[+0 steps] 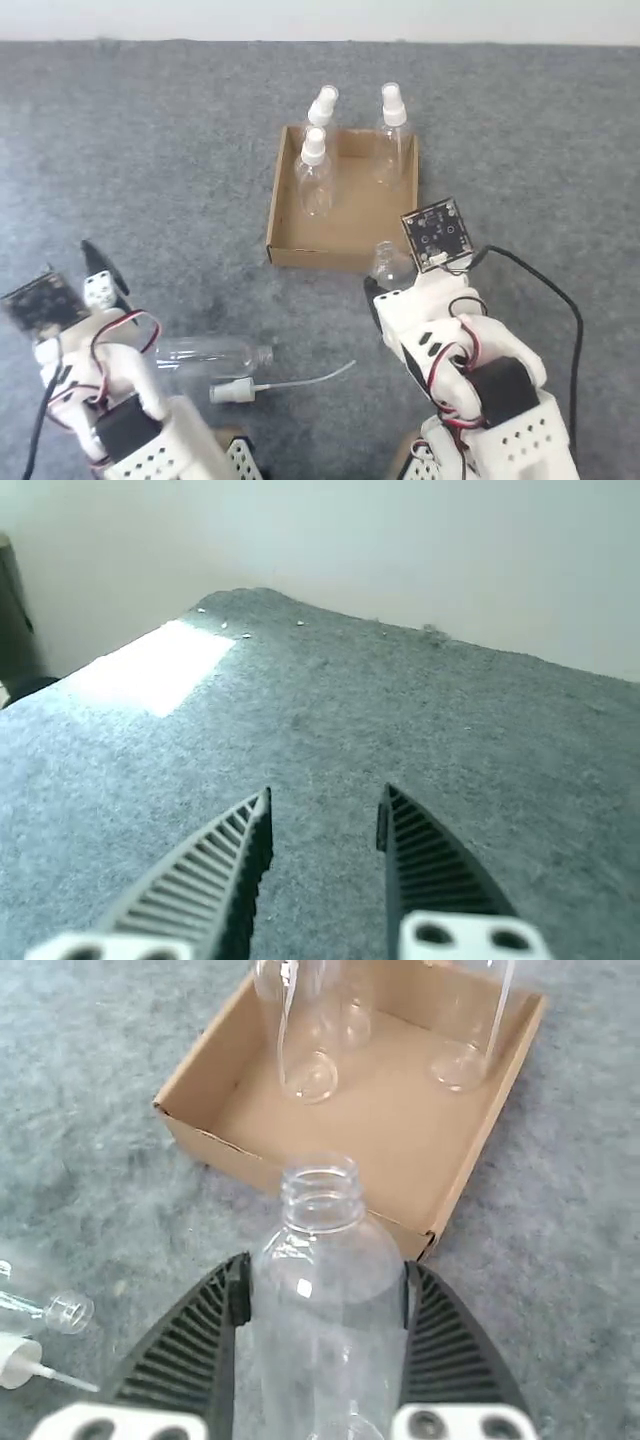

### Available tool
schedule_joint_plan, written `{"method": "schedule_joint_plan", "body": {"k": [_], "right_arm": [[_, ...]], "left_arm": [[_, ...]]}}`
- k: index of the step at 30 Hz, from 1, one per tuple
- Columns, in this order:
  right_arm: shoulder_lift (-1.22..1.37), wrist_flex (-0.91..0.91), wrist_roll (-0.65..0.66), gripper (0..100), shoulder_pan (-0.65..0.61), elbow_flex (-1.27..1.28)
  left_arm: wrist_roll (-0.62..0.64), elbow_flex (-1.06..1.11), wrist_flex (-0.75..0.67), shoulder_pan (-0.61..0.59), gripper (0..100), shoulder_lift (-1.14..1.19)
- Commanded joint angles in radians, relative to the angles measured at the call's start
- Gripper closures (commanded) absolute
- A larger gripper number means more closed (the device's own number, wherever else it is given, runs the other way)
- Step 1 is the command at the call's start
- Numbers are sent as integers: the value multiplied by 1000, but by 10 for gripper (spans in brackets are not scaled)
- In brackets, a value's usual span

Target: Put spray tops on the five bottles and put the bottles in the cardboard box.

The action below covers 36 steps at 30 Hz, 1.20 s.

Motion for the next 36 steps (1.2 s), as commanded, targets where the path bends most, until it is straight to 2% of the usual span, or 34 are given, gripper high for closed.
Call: {"method": "schedule_joint_plan", "body": {"k": [1,8,12,17,22,28,32,36], "right_arm": [[-16,-27,-9,991,13,0],[-16,-27,-9,991,15,0],[-16,-27,-9,991,16,0],[-18,-36,-9,991,117,-5],[-18,-64,-11,991,202,-5],[-18,-76,-11,991,209,0],[-18,-76,-11,991,208,0],[-16,-76,-11,991,208,2]], "left_arm": [[-100,-119,78,43,836,-12],[-269,-285,224,51,836,-9],[-367,-335,316,127,838,-9],[-440,-369,434,255,839,-9],[-486,-369,493,310,838,-9],[-566,-378,531,307,837,34],[-571,-420,539,264,837,204],[-546,-521,566,160,837,419]]}}
